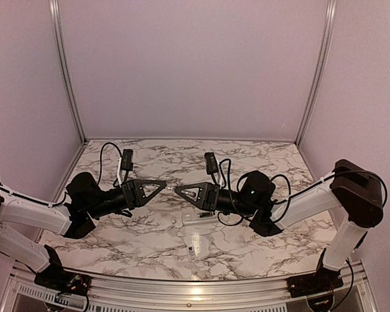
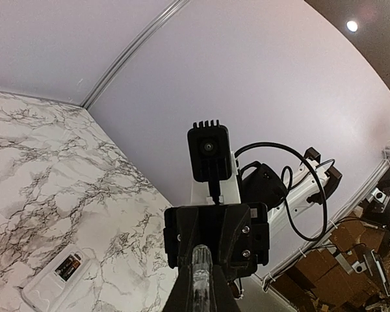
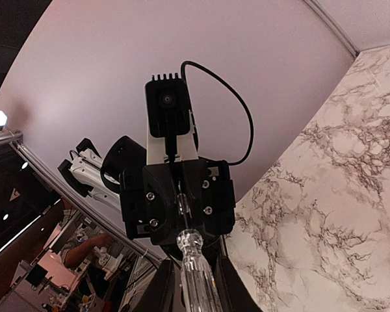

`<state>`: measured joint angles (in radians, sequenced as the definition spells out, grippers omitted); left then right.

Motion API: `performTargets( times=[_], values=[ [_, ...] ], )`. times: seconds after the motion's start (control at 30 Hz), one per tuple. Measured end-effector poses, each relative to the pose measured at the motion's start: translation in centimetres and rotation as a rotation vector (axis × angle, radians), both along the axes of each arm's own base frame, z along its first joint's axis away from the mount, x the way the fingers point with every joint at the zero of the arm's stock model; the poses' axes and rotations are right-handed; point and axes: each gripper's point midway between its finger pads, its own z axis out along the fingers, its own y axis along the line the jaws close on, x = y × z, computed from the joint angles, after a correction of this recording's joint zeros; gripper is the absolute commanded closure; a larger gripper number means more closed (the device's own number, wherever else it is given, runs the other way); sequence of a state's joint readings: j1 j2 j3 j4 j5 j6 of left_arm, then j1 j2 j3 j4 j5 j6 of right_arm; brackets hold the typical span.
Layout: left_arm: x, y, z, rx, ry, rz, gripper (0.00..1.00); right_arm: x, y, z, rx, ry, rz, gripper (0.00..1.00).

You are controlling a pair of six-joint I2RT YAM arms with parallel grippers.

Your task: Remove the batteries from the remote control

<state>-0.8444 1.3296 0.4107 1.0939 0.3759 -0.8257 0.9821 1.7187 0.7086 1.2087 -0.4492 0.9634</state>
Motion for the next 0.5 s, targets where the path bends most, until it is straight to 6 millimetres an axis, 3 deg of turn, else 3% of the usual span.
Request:
performTargets(
  times=[0.4,0.5],
  values=[
    [0.19,-0.24,0.50,-0.007,-0.009,-0.001,1.00,0.18,-0.19,0.56,-0.002,-0.032,-0.022,1.00],
    [0.21,-0.30,0.60,-0.008,-0.010,-0.002,0.99,0.25,-0.28,0.71,-0.006,-0.040,-0.030,1.00]
  ],
)
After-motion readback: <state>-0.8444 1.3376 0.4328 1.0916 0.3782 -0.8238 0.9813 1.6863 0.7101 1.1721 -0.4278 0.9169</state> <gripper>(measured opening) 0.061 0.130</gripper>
